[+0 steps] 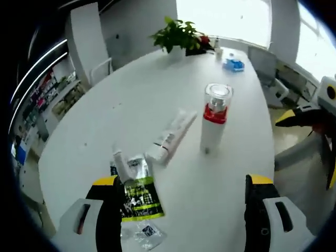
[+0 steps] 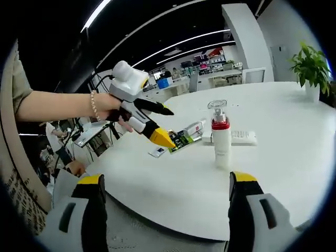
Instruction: Arrange the skincare products in the storage area until every visible bottle or jar stands upright without overlapping.
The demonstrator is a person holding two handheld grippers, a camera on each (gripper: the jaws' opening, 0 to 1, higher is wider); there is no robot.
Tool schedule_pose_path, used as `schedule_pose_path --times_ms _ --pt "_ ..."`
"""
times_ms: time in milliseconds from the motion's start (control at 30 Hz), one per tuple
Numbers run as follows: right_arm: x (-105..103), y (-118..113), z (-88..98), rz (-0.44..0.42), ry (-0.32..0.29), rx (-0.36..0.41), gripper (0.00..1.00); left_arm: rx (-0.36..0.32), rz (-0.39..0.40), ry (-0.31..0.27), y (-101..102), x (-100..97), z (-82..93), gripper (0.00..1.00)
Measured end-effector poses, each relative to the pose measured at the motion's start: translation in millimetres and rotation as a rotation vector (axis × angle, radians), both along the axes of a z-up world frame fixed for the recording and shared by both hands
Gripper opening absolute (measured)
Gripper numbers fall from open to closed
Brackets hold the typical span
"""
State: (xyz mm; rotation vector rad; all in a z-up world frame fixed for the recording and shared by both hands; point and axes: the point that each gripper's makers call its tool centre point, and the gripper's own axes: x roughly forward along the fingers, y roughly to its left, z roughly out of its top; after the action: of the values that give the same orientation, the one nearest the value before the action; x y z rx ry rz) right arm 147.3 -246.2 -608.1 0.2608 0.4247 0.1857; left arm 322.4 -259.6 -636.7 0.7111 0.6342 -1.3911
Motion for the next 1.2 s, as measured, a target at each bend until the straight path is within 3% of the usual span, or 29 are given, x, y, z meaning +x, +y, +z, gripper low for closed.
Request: schedule_pose_path --times_ms 167,300,500,800,967,1200 --pt "-2.5 0.4 -0.6 0.012 0.01 -0.043 0.97 0.027 -0.059 -0.019 -23.6 12.6 -11.9 0.93" --pt "-4.2 -2.5 -4.8 0.038 0.024 -0.128 0.99 0.055 -0.106 -0.049 -41.8 18.3 -24.3 0.92" --pt "-3.6 -16.4 -10.1 -0.023 0.034 -0.082 0.98 0.088 -0.148 -0.052 -63.5 24.6 -43.3 0.92" --pt "1.2 -12.4 -9.0 -0.034 0.029 -0.044 1.0 0.129 -0.185 -0.07 -92.6 41.8 -60.7 0.88" --pt "1.1 -19.9 -9.2 -0.068 0.027 -0.004 1.0 0.177 -0.25 -0.065 -106.2 43.3 -72.8 0.79" --pt "0.7 -22.3 -10.2 -0.081 0.026 0.008 1.0 0.246 -0.321 -0.061 -119.9 38.0 -89.2 0.74"
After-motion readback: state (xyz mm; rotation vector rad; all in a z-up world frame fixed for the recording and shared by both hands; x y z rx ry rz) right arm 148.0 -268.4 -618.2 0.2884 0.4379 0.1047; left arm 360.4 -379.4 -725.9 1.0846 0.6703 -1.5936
